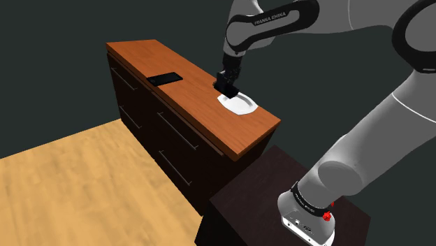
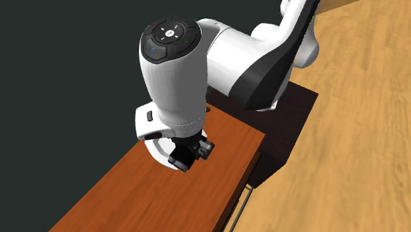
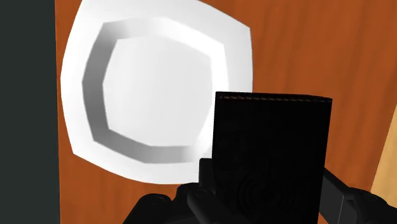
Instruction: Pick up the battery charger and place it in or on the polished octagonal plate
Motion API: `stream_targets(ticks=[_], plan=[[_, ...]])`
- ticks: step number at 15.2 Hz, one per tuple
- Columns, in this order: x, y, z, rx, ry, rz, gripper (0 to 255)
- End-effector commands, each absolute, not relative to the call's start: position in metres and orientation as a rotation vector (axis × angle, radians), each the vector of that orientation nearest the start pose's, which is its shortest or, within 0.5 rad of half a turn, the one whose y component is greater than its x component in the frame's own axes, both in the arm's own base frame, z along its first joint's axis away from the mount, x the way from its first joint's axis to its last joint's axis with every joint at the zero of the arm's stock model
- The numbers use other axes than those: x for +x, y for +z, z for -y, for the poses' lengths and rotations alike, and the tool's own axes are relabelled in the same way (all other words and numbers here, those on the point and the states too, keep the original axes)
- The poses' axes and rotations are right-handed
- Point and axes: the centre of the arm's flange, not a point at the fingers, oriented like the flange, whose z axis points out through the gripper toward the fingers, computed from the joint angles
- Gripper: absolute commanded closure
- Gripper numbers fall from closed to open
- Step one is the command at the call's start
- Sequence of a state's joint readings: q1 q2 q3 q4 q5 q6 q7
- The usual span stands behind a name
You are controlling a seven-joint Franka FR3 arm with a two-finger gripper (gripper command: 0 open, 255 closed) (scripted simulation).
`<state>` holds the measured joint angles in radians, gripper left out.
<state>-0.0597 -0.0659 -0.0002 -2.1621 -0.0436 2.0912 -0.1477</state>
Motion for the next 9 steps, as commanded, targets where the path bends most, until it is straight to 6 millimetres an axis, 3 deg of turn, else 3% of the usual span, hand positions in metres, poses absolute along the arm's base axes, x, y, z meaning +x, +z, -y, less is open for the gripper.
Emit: stream_targets(ticks=[1, 6, 9], plan=[[0.514, 0.424, 0.061, -3.173, 0.014, 0.176, 255], [0.491, 0.425, 0.123, -3.173, 0.014, 0.176, 255], [0.49, 0.415, 0.124, -3.173, 0.014, 0.176, 255]])
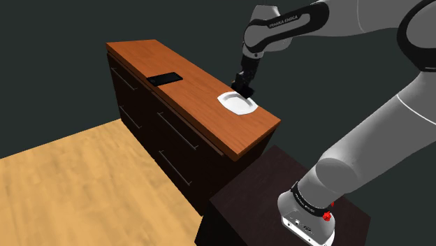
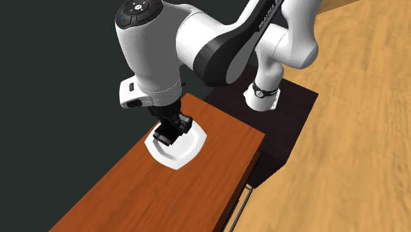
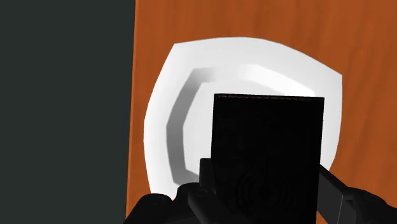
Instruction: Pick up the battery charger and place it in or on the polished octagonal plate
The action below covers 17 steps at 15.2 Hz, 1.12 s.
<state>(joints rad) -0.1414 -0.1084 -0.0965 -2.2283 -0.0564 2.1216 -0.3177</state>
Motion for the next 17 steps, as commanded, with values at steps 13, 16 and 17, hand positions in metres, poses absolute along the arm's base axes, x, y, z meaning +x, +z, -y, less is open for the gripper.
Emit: stream_targets(ticks=[13, 16, 17], plan=[[0.49, 0.352, 0.124, -3.173, 0.014, 0.176, 255], [0.49, 0.352, 0.124, -3.173, 0.014, 0.176, 255], [0.49, 0.352, 0.124, -3.173, 0.014, 0.176, 255]])
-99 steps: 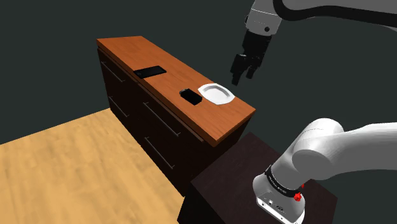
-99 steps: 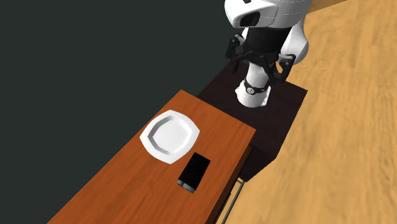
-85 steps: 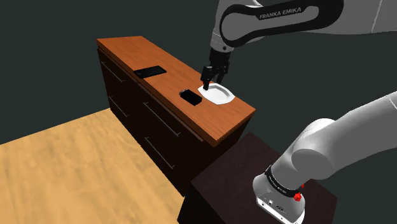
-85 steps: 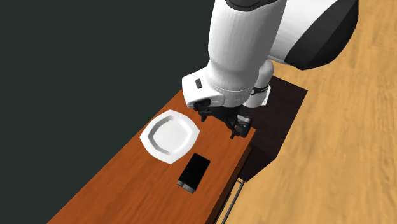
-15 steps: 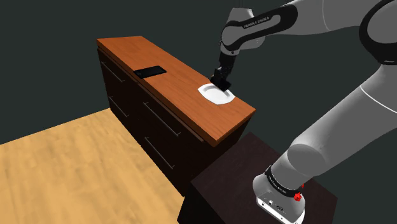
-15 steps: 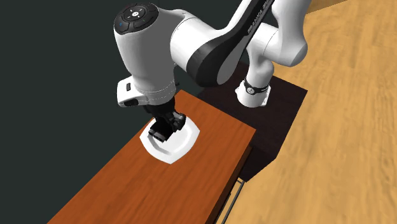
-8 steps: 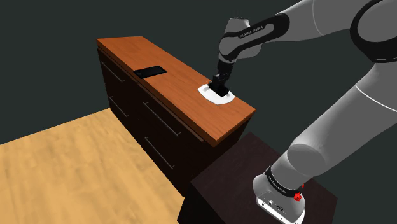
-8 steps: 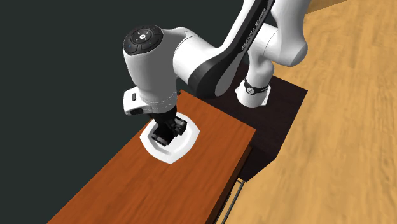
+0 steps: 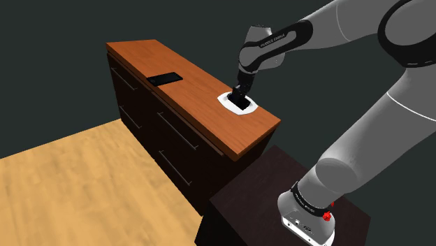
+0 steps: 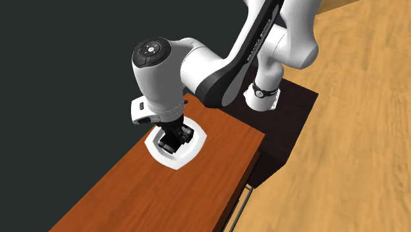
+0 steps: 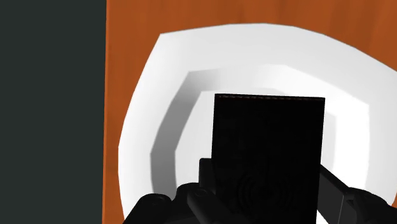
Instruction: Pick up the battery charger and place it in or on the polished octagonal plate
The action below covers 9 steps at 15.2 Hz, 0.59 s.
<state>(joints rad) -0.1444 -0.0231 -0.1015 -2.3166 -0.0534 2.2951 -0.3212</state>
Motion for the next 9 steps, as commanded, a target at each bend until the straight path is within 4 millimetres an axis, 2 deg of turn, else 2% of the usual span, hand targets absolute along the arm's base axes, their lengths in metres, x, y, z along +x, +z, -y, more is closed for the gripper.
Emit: stream_targets(ticks=[1, 2, 3, 8, 9], plan=[[0.49, 0.352, 0.124, -3.173, 0.014, 0.176, 255], [0.49, 0.352, 0.124, -3.173, 0.014, 0.176, 255], [0.49, 0.352, 0.124, -3.173, 0.014, 0.176, 0], [0.49, 0.352, 0.124, -3.173, 0.014, 0.176, 0], [0.491, 0.365, 0.124, -3.173, 0.014, 0.176, 0]])
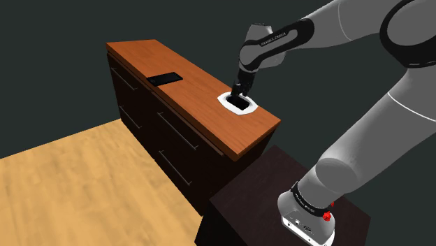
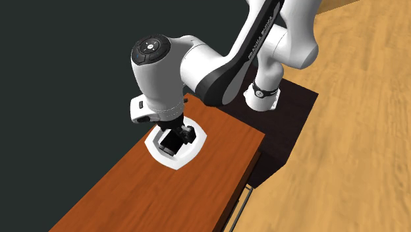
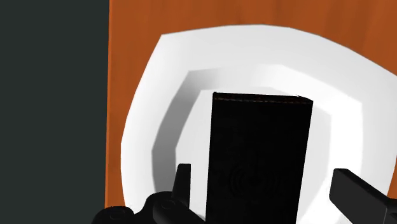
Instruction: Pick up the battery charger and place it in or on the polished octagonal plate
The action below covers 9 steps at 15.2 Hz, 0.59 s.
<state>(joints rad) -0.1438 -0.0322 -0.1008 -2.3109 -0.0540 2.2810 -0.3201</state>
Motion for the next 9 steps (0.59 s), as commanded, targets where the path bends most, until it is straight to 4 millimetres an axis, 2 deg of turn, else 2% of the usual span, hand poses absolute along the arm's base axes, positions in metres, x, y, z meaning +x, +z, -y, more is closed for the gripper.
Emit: stream_targets(ticks=[1, 3, 9], plan=[[0.491, 0.378, 0.123, -3.173, 0.014, 0.176, 0], [0.491, 0.402, 0.122, -3.173, 0.014, 0.176, 0], [0.491, 0.402, 0.122, -3.173, 0.014, 0.176, 0]])
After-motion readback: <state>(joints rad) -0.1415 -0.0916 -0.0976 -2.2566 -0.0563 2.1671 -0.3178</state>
